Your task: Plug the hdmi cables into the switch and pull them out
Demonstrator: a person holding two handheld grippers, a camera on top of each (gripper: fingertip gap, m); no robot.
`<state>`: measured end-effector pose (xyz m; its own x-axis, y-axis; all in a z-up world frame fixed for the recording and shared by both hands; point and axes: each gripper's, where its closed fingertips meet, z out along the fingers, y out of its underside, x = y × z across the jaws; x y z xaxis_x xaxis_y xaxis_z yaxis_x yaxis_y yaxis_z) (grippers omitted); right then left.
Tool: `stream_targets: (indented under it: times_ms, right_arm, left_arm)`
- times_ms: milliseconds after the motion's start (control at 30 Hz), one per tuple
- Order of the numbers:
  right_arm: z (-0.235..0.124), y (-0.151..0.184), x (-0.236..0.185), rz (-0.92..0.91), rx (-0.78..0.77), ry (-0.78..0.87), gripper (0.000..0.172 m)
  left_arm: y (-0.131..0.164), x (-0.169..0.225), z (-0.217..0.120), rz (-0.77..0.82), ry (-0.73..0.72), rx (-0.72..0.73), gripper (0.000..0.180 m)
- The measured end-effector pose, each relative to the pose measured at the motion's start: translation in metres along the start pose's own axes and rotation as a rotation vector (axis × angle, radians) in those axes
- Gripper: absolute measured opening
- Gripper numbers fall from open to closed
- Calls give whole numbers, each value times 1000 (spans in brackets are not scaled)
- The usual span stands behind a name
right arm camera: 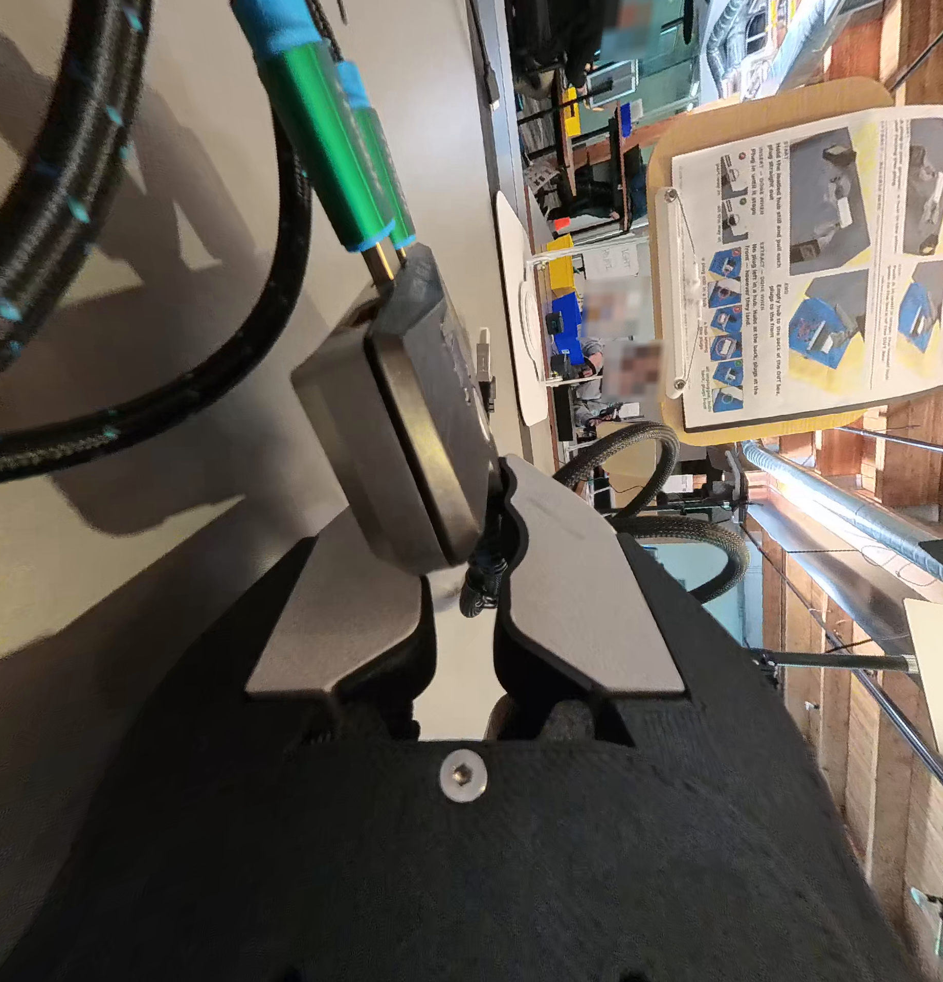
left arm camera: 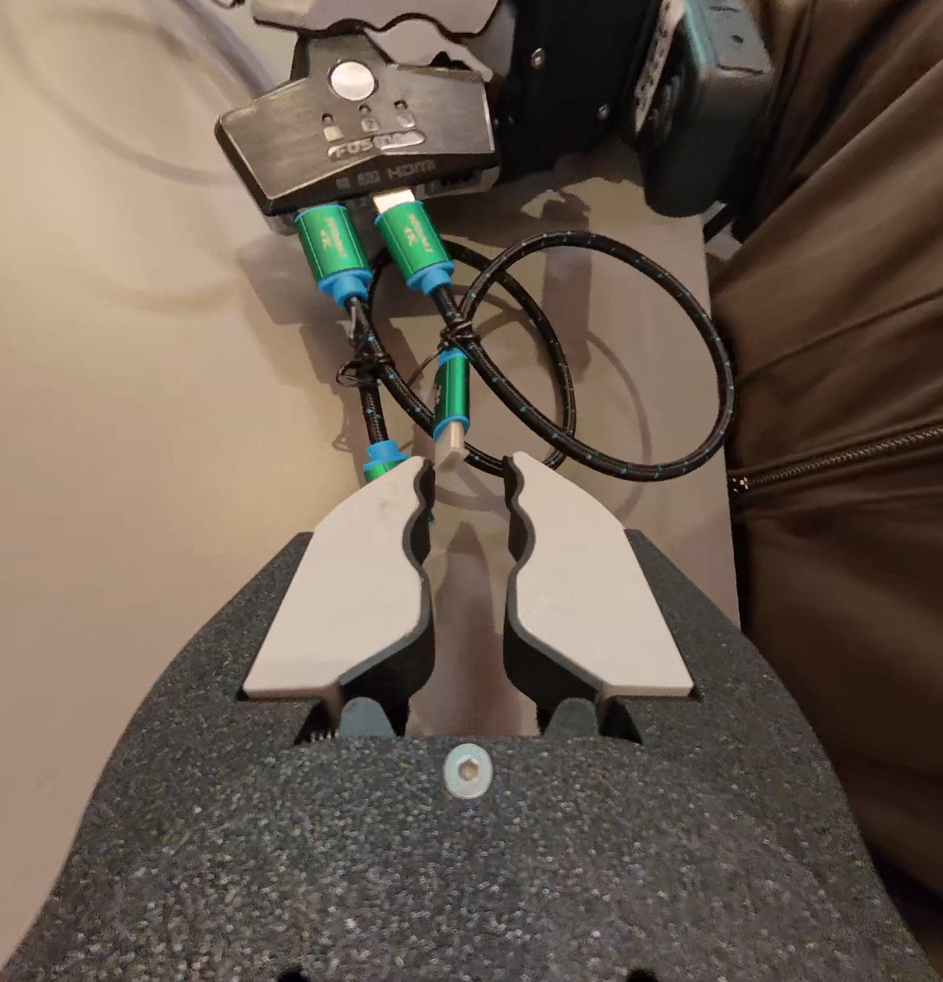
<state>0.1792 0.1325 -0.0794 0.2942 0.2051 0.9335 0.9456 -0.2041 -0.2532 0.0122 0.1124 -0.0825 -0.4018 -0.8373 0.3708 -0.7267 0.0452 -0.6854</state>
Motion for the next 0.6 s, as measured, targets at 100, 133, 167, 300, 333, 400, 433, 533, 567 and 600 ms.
stream_targets:
  times_ms: [100, 133, 167, 300, 333, 400, 433, 533, 567, 600]
  right_arm:
    - [1, -1, -1, -2, -10, 5, 22]
    - [1, 0, -1, -1, -15, 7, 22]
    - [1, 0, 0, -1, -18, 11, 22]
    - [1, 0, 2, 12, -21, 18, 22]
    - [1, 1, 1, 8, -22, 17, 22]
    - [1, 2, 2, 12, -25, 17, 22]
    - [1, 2, 3, 16, -24, 21, 22]
    - [0, 2, 7, 45, -22, 28, 22]
    - [-1, 3, 8, 53, -23, 29, 22]
    - [-1, 4, 9, 59, -22, 28, 22]
  left_arm:
    - [10, -5, 11, -13, -68, -81, 25]
    - [13, -5, 14, -15, -73, -102, 25]
    - [16, -2, 18, -24, -63, -120, 25]
    - [23, 4, 28, -70, 3, -146, 24]
    - [23, 2, 30, -87, 8, -142, 23]
    - [22, -2, 30, -122, 18, -117, 21]
    - [20, -3, 29, -137, 24, -101, 20]
    - [16, -10, 26, -154, 14, -54, 17]
    - [14, -12, 27, -156, 6, -40, 16]
    - [14, -14, 27, -151, -2, -31, 16]
